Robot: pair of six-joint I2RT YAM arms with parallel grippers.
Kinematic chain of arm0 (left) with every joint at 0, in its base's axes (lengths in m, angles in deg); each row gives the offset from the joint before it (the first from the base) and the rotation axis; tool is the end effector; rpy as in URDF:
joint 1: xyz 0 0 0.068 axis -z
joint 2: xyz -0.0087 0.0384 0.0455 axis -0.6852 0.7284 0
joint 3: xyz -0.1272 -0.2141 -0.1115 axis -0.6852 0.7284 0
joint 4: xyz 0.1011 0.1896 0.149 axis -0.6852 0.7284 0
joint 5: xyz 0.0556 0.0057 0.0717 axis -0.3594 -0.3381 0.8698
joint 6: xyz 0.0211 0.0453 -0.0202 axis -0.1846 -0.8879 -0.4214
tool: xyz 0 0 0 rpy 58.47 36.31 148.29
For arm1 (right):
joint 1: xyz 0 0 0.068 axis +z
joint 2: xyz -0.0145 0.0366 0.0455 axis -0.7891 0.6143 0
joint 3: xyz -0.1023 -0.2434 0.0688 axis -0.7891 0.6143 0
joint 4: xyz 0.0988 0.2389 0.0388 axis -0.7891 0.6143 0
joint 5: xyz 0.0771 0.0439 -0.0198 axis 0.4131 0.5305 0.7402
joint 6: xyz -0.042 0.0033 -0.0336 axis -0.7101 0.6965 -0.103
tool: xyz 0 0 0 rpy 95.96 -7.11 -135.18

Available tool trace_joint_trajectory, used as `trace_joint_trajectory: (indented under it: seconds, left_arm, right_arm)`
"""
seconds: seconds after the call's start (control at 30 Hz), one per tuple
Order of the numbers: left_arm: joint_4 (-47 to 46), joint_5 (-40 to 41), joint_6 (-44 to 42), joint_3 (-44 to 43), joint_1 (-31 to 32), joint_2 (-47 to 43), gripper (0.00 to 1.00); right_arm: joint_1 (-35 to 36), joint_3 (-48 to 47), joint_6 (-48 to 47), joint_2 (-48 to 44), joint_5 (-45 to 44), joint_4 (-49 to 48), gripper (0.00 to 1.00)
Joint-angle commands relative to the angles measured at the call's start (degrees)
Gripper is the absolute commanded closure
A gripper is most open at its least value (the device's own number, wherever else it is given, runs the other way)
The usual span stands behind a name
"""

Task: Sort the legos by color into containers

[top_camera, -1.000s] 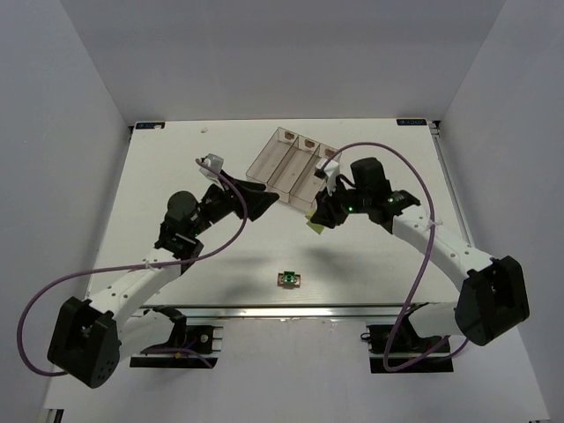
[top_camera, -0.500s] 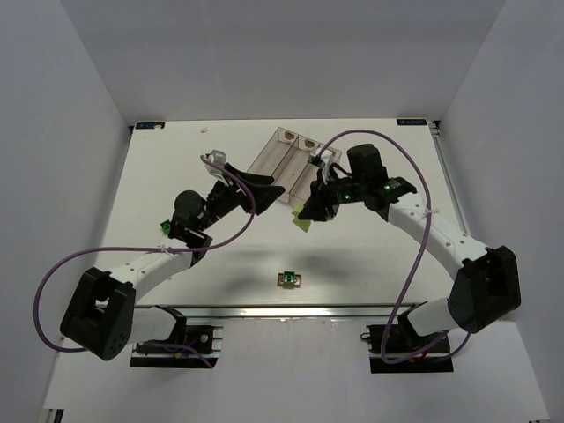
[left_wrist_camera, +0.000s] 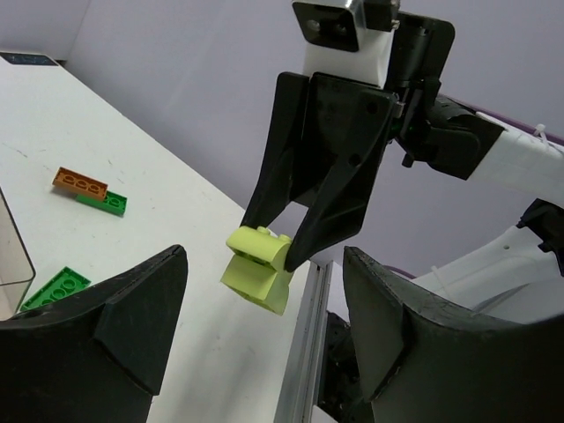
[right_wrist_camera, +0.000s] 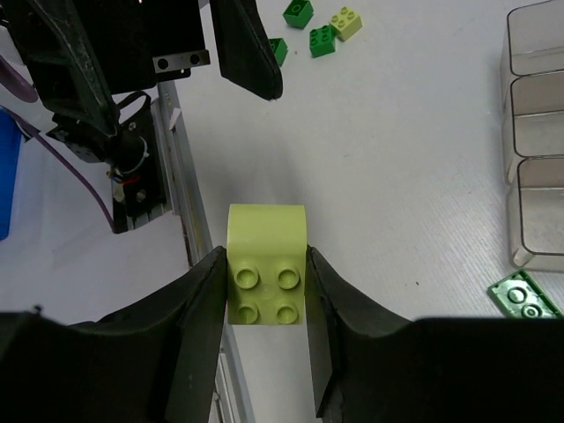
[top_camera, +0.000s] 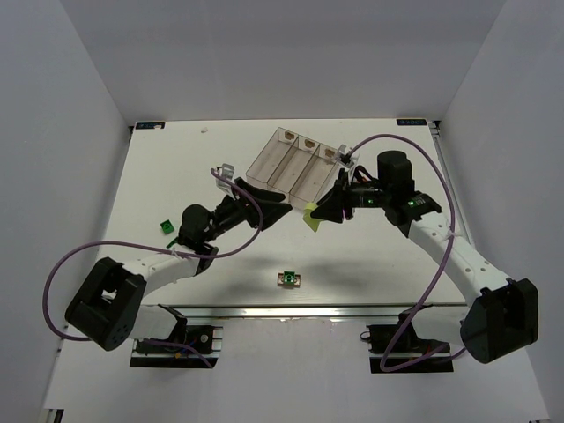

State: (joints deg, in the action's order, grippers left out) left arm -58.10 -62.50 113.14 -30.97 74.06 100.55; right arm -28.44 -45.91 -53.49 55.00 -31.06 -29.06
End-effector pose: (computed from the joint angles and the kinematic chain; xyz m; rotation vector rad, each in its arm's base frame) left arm 0.2175 -0.1511 0.2629 0.3213 1.4263 -1.4825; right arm 0.2381 0.1342 0.3240 -0.9414 1.7427 1.1409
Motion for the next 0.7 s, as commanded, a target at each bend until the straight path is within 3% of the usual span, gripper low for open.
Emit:
trace_joint_trajectory:
  seconds: [0.0,0.4,0.67]
  left_arm:
    - [-1.9,-0.9,-0.3,-0.4,0.4,-0.6,0.2]
    - [1.2,0.0,-3.2,-1.0,4.3,2.5,0.2]
    - [-3.8,-1.9,-1.1,-0.8,4.6,4.6,0.2]
  right_arm:
    - [-0.3,0.8,3.4,0.2,4.1,-4.5,1.0]
    - [-0.6,3.6,8.8,-1.7,7.0,-10.7,1.0]
    - [-1.2,5.5,12.4,-3.5,9.3,-14.6,1.0]
